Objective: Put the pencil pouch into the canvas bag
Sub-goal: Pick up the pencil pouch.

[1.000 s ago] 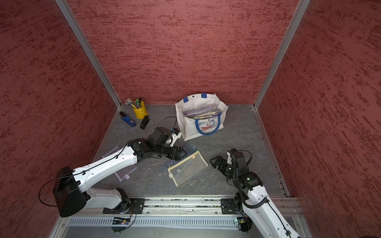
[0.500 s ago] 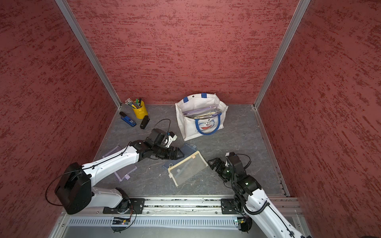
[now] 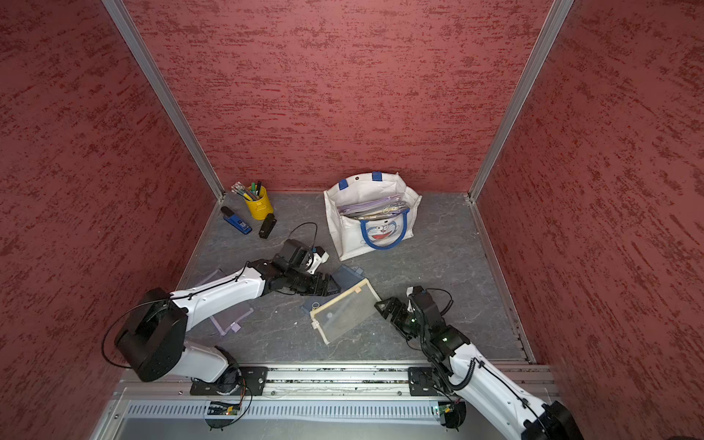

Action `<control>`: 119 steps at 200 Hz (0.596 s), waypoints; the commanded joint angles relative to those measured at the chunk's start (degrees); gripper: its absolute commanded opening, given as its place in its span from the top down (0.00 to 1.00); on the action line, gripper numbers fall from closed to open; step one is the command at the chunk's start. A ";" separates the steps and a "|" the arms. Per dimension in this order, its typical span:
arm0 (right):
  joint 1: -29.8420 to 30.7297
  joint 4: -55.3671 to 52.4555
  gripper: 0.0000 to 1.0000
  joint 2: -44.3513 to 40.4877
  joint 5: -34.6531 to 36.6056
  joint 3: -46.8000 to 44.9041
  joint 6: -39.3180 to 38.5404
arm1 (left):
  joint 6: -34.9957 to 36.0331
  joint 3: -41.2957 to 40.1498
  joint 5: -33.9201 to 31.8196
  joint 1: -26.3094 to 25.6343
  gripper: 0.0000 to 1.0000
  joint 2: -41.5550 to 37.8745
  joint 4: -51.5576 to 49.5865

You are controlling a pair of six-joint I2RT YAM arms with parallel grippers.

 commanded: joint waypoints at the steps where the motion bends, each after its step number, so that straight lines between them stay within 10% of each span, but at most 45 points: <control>1: 0.26 8.67 0.02 7.29 -1.74 0.63 -0.10 | 1.65 -0.56 3.17 0.18 0.17 4.43 4.12; 75: 0.08 32.20 0.20 32.23 -7.85 3.71 -1.57 | -4.00 -1.31 4.34 -6.83 0.25 11.62 11.13; 119: 0.06 43.91 0.53 33.08 -7.76 1.42 -0.22 | -8.40 -3.16 5.43 -7.52 0.29 9.26 16.71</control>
